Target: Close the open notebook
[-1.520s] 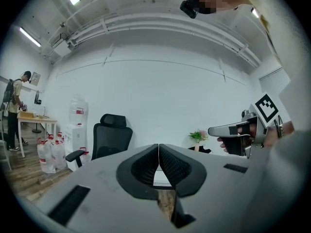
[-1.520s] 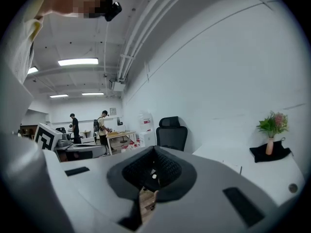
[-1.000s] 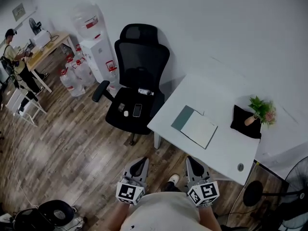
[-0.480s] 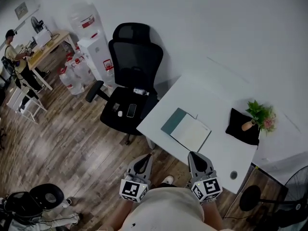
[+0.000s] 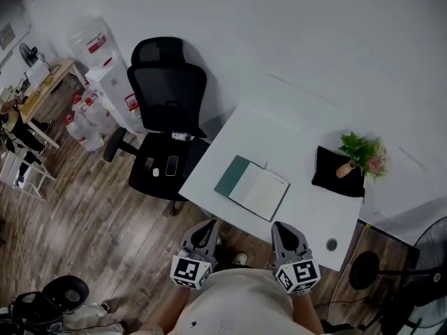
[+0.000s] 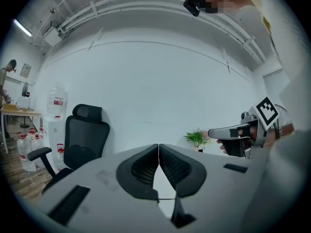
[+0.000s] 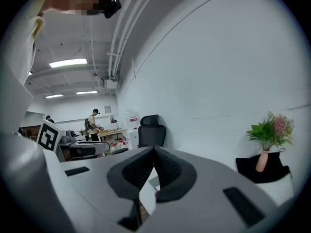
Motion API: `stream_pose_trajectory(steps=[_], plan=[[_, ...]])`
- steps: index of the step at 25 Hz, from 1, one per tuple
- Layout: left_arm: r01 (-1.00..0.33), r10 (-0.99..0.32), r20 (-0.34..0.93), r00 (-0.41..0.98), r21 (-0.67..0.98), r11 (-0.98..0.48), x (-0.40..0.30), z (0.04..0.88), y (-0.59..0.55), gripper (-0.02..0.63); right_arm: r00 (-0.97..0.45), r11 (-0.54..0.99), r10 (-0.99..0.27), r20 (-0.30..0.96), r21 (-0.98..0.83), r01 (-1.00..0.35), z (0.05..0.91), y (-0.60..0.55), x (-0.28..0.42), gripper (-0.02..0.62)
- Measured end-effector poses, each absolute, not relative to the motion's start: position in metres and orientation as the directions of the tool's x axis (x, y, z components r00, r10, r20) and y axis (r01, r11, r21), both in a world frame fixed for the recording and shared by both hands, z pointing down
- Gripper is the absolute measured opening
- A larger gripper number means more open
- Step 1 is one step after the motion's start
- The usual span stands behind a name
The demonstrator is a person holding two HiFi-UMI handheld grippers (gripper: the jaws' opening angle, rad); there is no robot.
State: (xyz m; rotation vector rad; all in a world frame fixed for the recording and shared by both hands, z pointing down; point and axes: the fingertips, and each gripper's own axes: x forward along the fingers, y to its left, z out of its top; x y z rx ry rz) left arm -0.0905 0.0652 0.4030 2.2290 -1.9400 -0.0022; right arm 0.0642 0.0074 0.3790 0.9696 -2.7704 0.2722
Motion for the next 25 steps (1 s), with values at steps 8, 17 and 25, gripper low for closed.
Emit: stream_pose_trajectory(steps=[8,17,25], plan=[[-0.946,-0.946,0.128,0.298,0.174,-0.275,-0.082,0.407,0.015,0.012,-0.668,0.668,-0.697,0.261,-0.102,-0.737,0.377,-0.015,0.081,0.002],[-0.907,-0.91,0.121,0.396,0.206,-0.367,-0.107,0.417,-0.037,0.012,-0.598,0.603,-0.76,0.255,-0.068,-0.795,0.373,-0.044,0.049,0.002],[-0.887,-0.887,0.167,0.431,0.261,-0.382,-0.138,0.45,-0.058,0.012,-0.592,0.605,-0.764,0.256,-0.036,-0.796,0.376,-0.051,0.007,0.002]])
